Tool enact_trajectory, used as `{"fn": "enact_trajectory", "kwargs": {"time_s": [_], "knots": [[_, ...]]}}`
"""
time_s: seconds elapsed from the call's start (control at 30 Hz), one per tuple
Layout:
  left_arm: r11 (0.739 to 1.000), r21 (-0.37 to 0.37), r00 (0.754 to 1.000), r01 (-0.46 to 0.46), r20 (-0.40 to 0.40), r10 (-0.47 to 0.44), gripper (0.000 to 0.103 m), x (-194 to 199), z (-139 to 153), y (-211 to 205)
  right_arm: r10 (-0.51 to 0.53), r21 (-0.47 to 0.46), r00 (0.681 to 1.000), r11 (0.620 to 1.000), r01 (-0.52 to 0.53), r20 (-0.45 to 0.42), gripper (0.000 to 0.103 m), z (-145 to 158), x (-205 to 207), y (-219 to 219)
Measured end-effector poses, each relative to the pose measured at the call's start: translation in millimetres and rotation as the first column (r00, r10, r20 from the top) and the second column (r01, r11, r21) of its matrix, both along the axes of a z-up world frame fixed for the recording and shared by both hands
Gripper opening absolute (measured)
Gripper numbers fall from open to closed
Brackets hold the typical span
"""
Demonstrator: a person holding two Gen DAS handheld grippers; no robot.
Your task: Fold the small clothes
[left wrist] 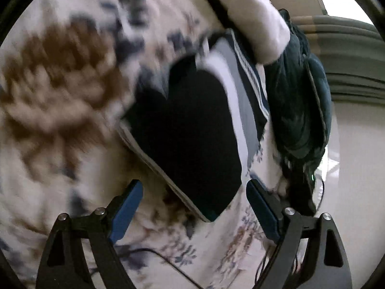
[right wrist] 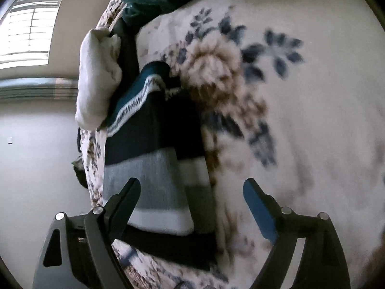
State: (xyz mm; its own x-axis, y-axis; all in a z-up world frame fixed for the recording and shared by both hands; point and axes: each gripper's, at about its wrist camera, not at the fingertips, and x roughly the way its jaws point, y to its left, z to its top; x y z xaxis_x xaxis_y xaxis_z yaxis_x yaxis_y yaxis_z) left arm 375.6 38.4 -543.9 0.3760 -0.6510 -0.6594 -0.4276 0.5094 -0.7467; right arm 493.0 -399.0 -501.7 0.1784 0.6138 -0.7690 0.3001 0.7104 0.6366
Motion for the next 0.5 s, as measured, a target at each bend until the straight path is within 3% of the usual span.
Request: {"fn": "enact_trajectory", "kwargs": {"time_s": [0.13,0.27,0.33,0.37,0.4,0.43,0.47,0.5], "knots": [[1.0,-0.019,0.999,-0.022,0.03,0.023,0.087,16,-23,-27,0.023,0.075,1.0,0.997,-0.023,0.001,0.089,-27,43,8],[0.986,-0.077,0.989,-0.145,0.021,0.147,0.087,35,-48,-28,0.066,0.108,0.998,0.992,-0.065,-0.004,0.089,-51,82,27],[0.972,-0.087,0.974,-0.217,0.054,0.222,0.076,35,-47,-23,0.057,0.139,0.998,0.989,-0.056,-0.003,0.09,-59,94,34],[0.971,-0.078,0.97,-0.227,0.071,0.232,0.054,35,-44,-21,0.043,0.156,0.999,0.987,-0.043,0.004,0.088,-60,96,35],[0.973,-0.058,0.97,-0.223,0.085,0.228,0.045,36,-39,-19,0.031,0.164,0.999,0.986,-0.035,0.022,0.074,-60,98,37],[0.975,-0.055,0.97,-0.214,0.108,0.219,0.04,35,-34,-17,0.021,0.15,0.999,0.988,-0.027,0.04,0.053,-58,99,38],[0.978,-0.051,0.971,-0.202,0.118,0.206,0.034,35,-30,-15,0.022,0.151,0.999,0.988,-0.027,0.032,0.019,-59,98,41],[0.982,-0.038,0.975,-0.184,0.123,0.187,0.033,35,-25,-12,0.019,0.161,1.0,0.987,-0.022,0.025,0.019,-60,96,42]]}}
